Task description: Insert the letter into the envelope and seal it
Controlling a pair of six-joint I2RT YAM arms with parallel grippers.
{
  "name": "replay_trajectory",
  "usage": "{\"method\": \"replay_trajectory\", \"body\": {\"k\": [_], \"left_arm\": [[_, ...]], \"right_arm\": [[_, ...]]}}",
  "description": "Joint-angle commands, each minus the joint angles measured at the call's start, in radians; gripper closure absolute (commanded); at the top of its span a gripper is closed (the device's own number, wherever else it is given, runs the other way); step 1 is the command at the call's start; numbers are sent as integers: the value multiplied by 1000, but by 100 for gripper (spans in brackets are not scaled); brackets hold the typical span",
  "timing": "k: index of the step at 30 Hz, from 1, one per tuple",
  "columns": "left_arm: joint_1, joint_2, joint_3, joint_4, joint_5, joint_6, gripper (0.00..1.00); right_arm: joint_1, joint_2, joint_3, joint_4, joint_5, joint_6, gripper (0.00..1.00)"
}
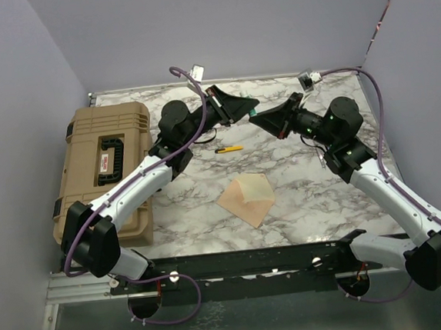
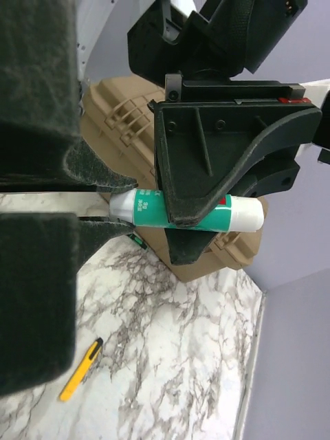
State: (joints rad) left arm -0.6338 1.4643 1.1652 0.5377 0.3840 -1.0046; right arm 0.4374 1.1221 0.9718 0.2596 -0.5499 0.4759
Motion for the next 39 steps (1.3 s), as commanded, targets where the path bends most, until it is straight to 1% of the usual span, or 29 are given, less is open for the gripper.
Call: {"method": "replay_trajectory", "body": {"k": [1,5,8,11,15,20,23,25,27,28,29,32,33,34,36,39], "left_arm": [[-7,-47,-12,56,3,56,100],[-6,-81,-45,128,11,83,100],[-5,-104,-66,209,37,95,100],[-6,-127,-100,368,102,68,100],[-7,-129,-101,477,154,6,100],[-7,-118,-97,604,166,-70,100],[-9,-117,-90,632,166,-86,100],[-10,-118,-87,633,154,-91,100],[-10,-119,-87,633,129,-101,100],[-10,-119,-89,633,111,-109,100],[-10,-119,-91,632,90,-117,100],[-10,-121,-106,620,21,-149,100],[-9,-123,-113,617,5,-157,100],[-10,-125,-119,610,-10,-162,100],[-10,-126,-130,586,-33,-168,100],[-10,-132,-143,543,-71,-175,100]], "right_arm": [[10,0,31,51,-33,200,100],[8,0,37,162,-86,421,100],[7,-6,50,173,-68,638,100],[6,-20,11,329,-71,862,100],[7,-23,-50,541,-47,1100,100],[7,0,-108,744,-2,1333,100],[9,0,-122,788,28,1408,100],[8,-12,-119,786,44,1427,100],[8,-27,-102,707,45,1381,99],[9,-38,-88,639,41,1327,94],[9,-53,-72,572,39,1252,85],[9,-97,-7,304,55,942,45],[9,-110,19,226,74,832,37],[8,-122,34,179,91,723,31],[8,-142,41,160,99,541,25],[8,-151,35,235,6,265,23]]}}
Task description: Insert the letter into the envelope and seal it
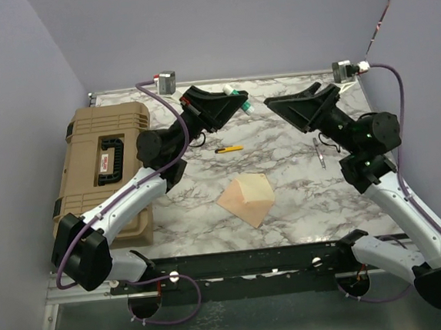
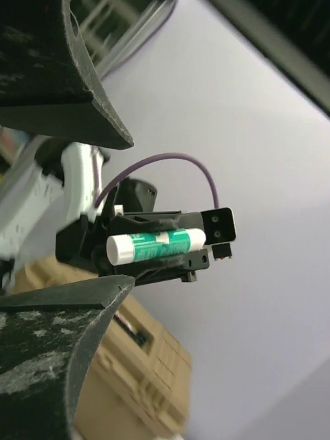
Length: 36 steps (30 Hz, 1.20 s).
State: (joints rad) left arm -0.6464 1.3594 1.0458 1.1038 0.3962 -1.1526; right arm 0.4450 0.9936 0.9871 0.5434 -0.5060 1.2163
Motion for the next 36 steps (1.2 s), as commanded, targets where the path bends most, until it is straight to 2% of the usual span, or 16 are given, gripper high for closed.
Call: {"method": "replay_trajectory", "body": {"k": [1,5,8,12,14,20,23,32,36], "left_arm": [[2,-29,-27,-38,-104,-32,100],[2,-32,-32,-88,-145,-50,100],[2,-36,-32,-107,-153,-53,100],[2,-37,-33,-120,-149,-52,100],[3,-41,-35,-126,-150,-43,100],[2,-40,-36,-130,-142,-37,100],[2,-43,-39,-131,-138,-34,100],[3,-51,-42,-137,-134,-31,100],[3,-54,-46,-142,-135,-22,100]], "right_arm": [[1,-20,25,-51,-67,-568,23],[14,-25,20,-102,-58,-919,23],[39,-22,26,-152,-8,-1117,26],[76,-31,-21,-77,9,-1332,37],[94,-31,-45,-23,14,-1381,37],[167,12,-37,-11,41,-1507,36],[201,25,-48,39,79,-1533,39],[246,64,-37,57,197,-1563,64],[248,56,-46,79,232,-1516,84]]}}
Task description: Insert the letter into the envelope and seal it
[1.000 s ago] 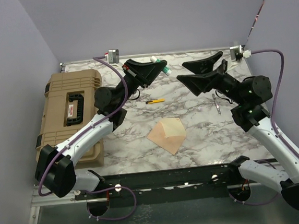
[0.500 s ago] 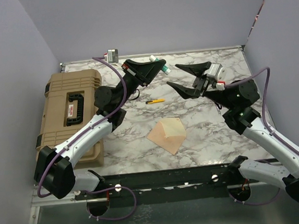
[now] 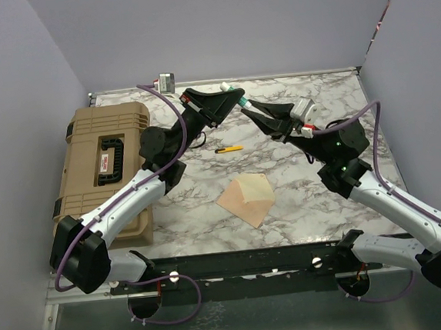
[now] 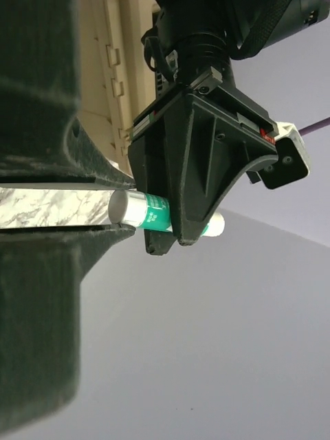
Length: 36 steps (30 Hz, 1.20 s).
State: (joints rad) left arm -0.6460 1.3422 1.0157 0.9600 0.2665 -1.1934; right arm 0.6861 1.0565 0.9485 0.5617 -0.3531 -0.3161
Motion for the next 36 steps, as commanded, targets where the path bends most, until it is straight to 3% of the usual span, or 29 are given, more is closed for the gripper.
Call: {"method": "replay_trajectory", "body": {"k": [1,4,7,16,21,26,29,30,34,36], "left_arm": [[3,-37,-17,2,-4,23,100],[2,-42,-19,0,-2,50,100],[2,-46,-6,0,7,67,100],[3,-51,41,0,103,152,100],[3,-54,59,15,167,190,100],[2,-46,64,60,196,172,100],[2,-41,64,64,186,161,100],[2,-39,63,65,178,154,100],[2,-38,48,58,122,112,100],[2,-38,43,25,80,81,100]], "right_arm": [[7,-10,-5,59,90,49,90],[7,-19,21,43,132,242,99],[7,-14,89,-64,158,474,99],[5,-29,52,-12,204,1208,99],[5,-55,-70,153,289,1645,99],[6,-12,-101,315,277,1935,100],[6,-1,-96,349,255,1917,98],[5,-17,-91,314,262,1867,91],[5,-107,-49,113,288,1496,45],[6,-143,-25,17,295,1279,35]]}}
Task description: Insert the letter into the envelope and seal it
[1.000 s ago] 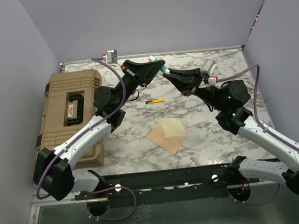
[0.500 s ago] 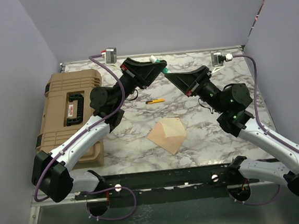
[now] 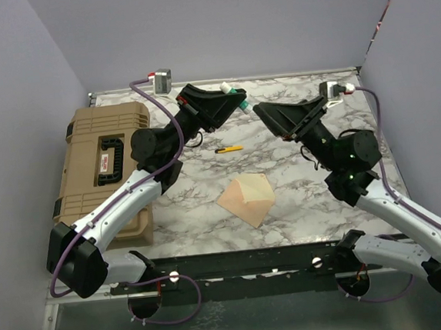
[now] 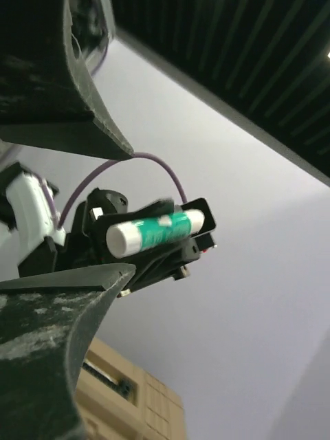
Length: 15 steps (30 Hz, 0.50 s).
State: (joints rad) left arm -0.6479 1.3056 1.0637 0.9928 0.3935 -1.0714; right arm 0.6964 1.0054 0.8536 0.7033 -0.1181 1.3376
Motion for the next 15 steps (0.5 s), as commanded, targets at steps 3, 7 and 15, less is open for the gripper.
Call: {"method": "replay_trajectory", "body": {"k": [3,7,15], "left_arm": [[4,-1,33,-150,-128,-154,100],[4,2,138,-375,-157,-210,100],[5,-4,191,-550,-184,-249,100]], "right_arm": [[-5,-150,34,-99,29,-763,28],[-5,-178,12,-63,-55,-1137,23],[-5,-72,82,-98,-226,-1579,20]]}}
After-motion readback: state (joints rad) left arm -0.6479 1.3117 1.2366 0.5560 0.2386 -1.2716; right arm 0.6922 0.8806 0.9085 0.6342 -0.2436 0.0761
